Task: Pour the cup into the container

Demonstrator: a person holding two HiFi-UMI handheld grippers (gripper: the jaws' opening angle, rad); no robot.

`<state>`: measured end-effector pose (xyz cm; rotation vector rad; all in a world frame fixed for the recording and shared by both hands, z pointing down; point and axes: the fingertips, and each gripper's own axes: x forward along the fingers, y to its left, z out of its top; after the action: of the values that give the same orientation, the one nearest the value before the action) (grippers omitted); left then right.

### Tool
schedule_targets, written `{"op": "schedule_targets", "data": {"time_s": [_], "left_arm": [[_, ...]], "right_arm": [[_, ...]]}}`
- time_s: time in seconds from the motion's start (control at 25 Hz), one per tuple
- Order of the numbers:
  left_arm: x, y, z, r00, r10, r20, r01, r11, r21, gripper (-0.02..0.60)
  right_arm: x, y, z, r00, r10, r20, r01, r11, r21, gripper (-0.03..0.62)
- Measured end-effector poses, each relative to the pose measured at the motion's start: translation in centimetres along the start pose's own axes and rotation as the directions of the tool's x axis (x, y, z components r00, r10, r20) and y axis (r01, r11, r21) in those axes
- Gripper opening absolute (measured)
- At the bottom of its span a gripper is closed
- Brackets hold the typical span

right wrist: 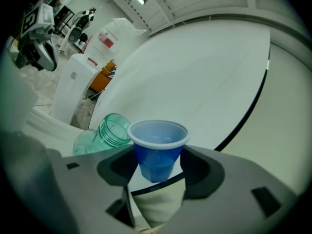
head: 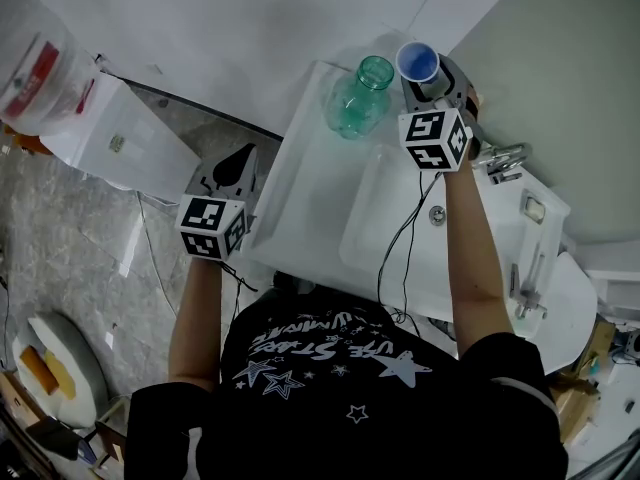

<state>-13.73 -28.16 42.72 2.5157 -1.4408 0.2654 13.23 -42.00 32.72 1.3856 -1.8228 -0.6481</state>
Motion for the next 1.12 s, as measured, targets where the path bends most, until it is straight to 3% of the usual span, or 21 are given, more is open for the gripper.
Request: {"op": "schedule_targets", "data": {"time_s": [0.32, 0.56, 0.88, 1.12], "left_arm": [[-0.8, -1.3, 0.3, 1.000, -0.008, 0.007, 0.008, 1.000, 0.009, 0.012], [-1.6, -2.4, -0.2, 1.000, -0.011, 0.002, 0.011, 1.000, 0.010, 0.012], [-2.5, -3.6, -1.0, 1.000, -0.012, -0.004, 0.012, 1.000, 0.013, 0.012], [-3.4, -4.1, -2.1, 1.000, 0.000, -0.013, -0.001, 1.000, -0.005, 0.012]], "right_arm": [[-3.2, 1.0, -2.1, 1.000, 0.007, 0.004, -0.008, 0.977, 0.214, 0.272], [-5.6, 3.5, -4.4, 0.999, 0.019, 0.026, -0.029, 0.888, 0.460, 0.272], [-8.4, 7.4, -5.0, 0.994, 0.031, 0.109, -0.088, 0.822, 0.563, 0.272], [-9.9, 11.3, -3.7, 0.975, 0.092, 0.201, -0.198, 0.769, 0.608, 0.275]]}}
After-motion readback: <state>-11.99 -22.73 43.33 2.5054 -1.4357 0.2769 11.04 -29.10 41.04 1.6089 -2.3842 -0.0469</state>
